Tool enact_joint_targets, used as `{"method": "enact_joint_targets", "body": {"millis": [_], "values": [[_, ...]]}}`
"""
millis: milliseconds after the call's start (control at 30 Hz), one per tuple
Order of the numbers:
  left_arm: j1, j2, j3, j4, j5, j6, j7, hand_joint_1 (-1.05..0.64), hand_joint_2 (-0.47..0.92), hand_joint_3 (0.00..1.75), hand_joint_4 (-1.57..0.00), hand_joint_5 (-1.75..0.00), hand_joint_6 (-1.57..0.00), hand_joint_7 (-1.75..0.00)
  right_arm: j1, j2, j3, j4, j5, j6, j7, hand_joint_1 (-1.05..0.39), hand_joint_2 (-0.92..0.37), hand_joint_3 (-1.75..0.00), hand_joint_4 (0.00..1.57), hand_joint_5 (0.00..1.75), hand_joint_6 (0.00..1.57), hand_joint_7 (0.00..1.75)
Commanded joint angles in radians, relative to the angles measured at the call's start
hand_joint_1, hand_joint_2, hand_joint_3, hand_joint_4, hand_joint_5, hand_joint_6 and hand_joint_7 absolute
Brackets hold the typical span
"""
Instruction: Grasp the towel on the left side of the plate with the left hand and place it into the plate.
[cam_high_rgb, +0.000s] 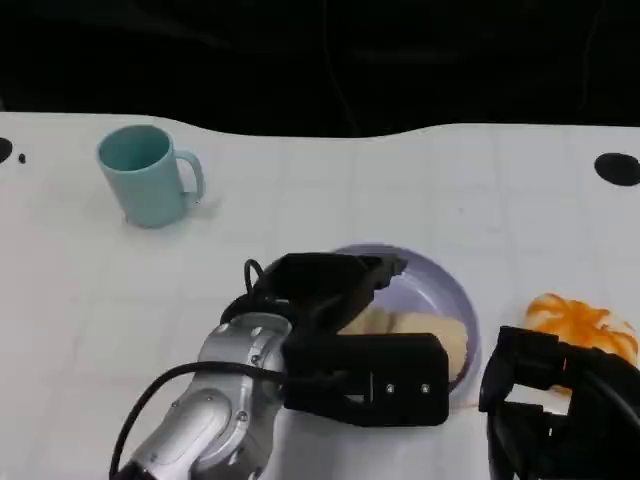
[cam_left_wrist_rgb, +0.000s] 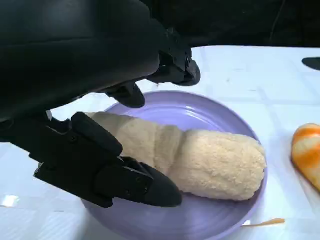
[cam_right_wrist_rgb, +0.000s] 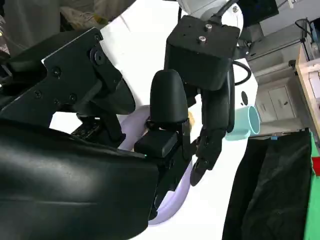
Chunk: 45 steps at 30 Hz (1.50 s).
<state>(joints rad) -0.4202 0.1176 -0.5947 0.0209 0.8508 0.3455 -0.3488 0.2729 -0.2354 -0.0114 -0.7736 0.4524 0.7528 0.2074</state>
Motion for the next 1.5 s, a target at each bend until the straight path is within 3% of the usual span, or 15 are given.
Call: {"method": "enact_joint_targets", "body": {"millis": [33, 200, 333, 500, 600, 733, 767, 867, 900, 1033, 1167, 1333, 1500], "values": [[-0.007, 0.044, 0.032, -0.061, -0.01, 0.0, -0.041, -0.81, 0.92, 0.2, -0.17, -0.34, -0.2, -0.02, -0.003, -0.002, 0.0, -0.012, 0.008, 0.008, -0.012, 0.0, -0.51, -1.41, 0.83, 1.75, 0.68, 1.61], [0.033, 0.081, 0.121, -0.167, -0.108, 0.01, -0.1, -0.78, 0.92, 0.29, -0.2, -0.37, -0.22, -0.02, -0.01, -0.003, 0.011, -0.019, 0.0, 0.017, -0.028, 0.01, -0.51, -1.41, 0.83, 1.75, 0.68, 1.61], [0.089, 0.099, 0.254, -0.276, -0.308, 0.019, -0.179, -0.71, 0.92, 0.33, -0.25, -0.44, -0.27, -0.04, -0.013, -0.001, 0.013, -0.026, 0.004, 0.034, -0.038, 0.02, -0.51, -1.42, 0.83, 1.75, 0.69, 1.61], [0.179, 0.117, 0.42, -0.398, -0.535, 0.015, -0.209, -0.59, 0.92, 0.35, -0.42, -0.56, -0.4, -0.1, -0.013, -0.001, 0.012, -0.027, 0.005, 0.035, -0.039, 0.01, -0.49, -1.42, 0.82, 1.75, 0.69, 1.61], [0.251, 0.092, 0.507, -0.419, -0.665, -0.052, -0.171, -0.46, 0.92, 0.32, -0.52, -0.62, -0.51, -0.13, -0.014, 0.002, 0.009, -0.031, 0.009, 0.044, -0.043, 0.01, -0.49, -1.42, 0.82, 1.75, 0.69, 1.61], [0.348, 0.041, 0.603, -0.442, -0.829, -0.128, -0.122, -0.25, 0.92, 0.28, -0.75, -0.74, -0.79, -0.24, -0.013, -0.001, 0.014, -0.037, 0.008, 0.049, -0.041, 0.01, -0.49, -1.42, 0.82, 1.75, 0.7, 1.61], [0.379, 0.022, 0.627, -0.46, -0.876, -0.124, -0.11, -0.22, 0.92, 0.32, -0.79, -0.8, -0.87, -0.25, -0.014, -0.002, 0.015, -0.038, 0.008, 0.05, -0.04, 0.01, -0.49, -1.42, 0.82, 1.75, 0.7, 1.61], [0.466, -0.007, 0.682, -0.52, -0.994, -0.09, -0.084, -0.16, 0.71, 0.8, -0.87, -0.96, -1.07, -0.28, -0.015, -0.002, 0.019, -0.034, 0.005, 0.046, -0.037, 0.02, -0.49, -1.43, 0.82, 1.75, 0.7, 1.61], [0.495, -0.011, 0.7, -0.541, -1.03, -0.071, -0.076, -0.16, 0.69, 0.89, -0.84, -1.09, -1.07, -0.38, -0.016, -0.001, 0.021, -0.033, 0.004, 0.044, -0.036, 0.02, -0.49, -1.43, 0.82, 1.75, 0.7, 1.62], [0.597, -0.03, 0.753, -0.626, -1.136, 0.026, -0.013, -0.22, 0.72, 0.77, -0.79, -1.37, -0.94, -0.8, -0.021, -0.003, 0.026, -0.029, 0.0, 0.043, -0.035, 0.02, -0.48, -1.44, 0.83, 1.75, 0.7, 1.62], [0.685, -0.025, 0.786, -0.699, -1.211, 0.11, 0.038, -0.22, 0.7, 0.82, -0.75, -1.52, -0.82, -1.09, -0.02, 0.001, 0.024, -0.023, -0.002, 0.035, -0.037, 0.02, -0.47, -1.45, 0.84, 1.75, 0.7, 1.62], [0.761, -0.004, 0.815, -0.758, -1.316, 0.205, 0.06, -0.17, 0.7, 0.91, -0.72, -1.58, -0.74, -1.23, -0.02, -0.004, 0.017, -0.015, -0.001, 0.026, -0.03, 0.02, -0.48, -1.44, 0.84, 1.75, 0.7, 1.61], [0.796, -0.011, 0.813, -0.732, -1.377, 0.227, 0.07, -0.18, 0.71, 0.88, -0.73, -1.65, -0.7, -1.38, -0.022, -0.011, 0.008, -0.003, -0.003, 0.017, -0.017, 0.02, -0.49, -1.44, 0.83, 1.75, 0.69, 1.61]]}}
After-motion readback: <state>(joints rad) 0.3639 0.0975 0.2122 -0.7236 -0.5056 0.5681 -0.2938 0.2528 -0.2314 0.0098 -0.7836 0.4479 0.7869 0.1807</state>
